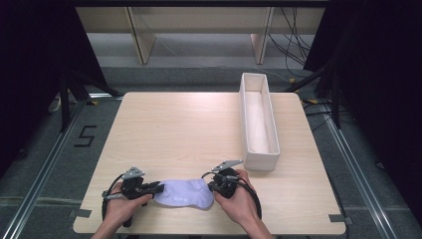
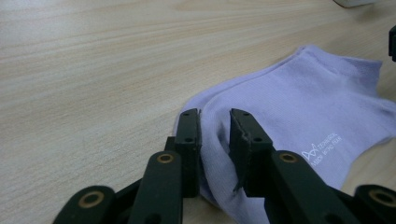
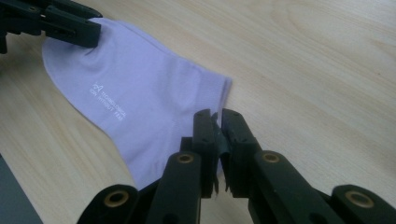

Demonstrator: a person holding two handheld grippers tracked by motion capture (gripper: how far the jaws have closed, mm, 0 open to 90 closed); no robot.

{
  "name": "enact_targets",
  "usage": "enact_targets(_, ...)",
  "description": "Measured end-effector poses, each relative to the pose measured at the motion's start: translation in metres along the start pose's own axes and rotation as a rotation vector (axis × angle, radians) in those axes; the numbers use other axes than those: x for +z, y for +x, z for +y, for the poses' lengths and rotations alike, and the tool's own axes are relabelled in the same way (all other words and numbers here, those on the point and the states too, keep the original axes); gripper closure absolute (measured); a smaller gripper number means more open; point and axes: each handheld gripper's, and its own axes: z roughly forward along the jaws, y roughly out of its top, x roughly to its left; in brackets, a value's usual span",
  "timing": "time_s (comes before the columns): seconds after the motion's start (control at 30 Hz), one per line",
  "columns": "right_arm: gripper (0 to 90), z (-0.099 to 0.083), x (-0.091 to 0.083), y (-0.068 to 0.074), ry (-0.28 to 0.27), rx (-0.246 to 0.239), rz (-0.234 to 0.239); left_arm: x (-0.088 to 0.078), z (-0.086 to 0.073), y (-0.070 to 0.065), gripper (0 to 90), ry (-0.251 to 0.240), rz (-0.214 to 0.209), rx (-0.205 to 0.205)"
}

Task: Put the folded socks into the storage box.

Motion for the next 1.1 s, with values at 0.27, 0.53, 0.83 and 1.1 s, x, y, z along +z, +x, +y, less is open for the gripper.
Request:
enact_targets(0.27, 84.7, 0.005, 0.005, 0.011, -0.001, -0.027, 0.016, 0.002, -0.001, -0.005, 83.1, 0.0, 0.017, -0.022)
enact_targets(0.53, 84.7, 0.015, 0.013, 0.025, 0.015, -0.046, 0.046, -0.005, 0.002, -0.006, 85.9, 0.011, -0.002, -0.052)
enact_targets(0.83, 85.8, 0.023, 0.032, 0.041, 0.045, -0.06, 0.117, -0.016, 0.013, -0.016, 85.7, -0.002, -0.01, -0.018)
enact_targets(1.1, 88.3, 0.023, 0.052, 0.045, 0.113, -0.015, 0.149, -0.021, 0.016, -0.018, 85.7, 0.028, -0.012, 0.009)
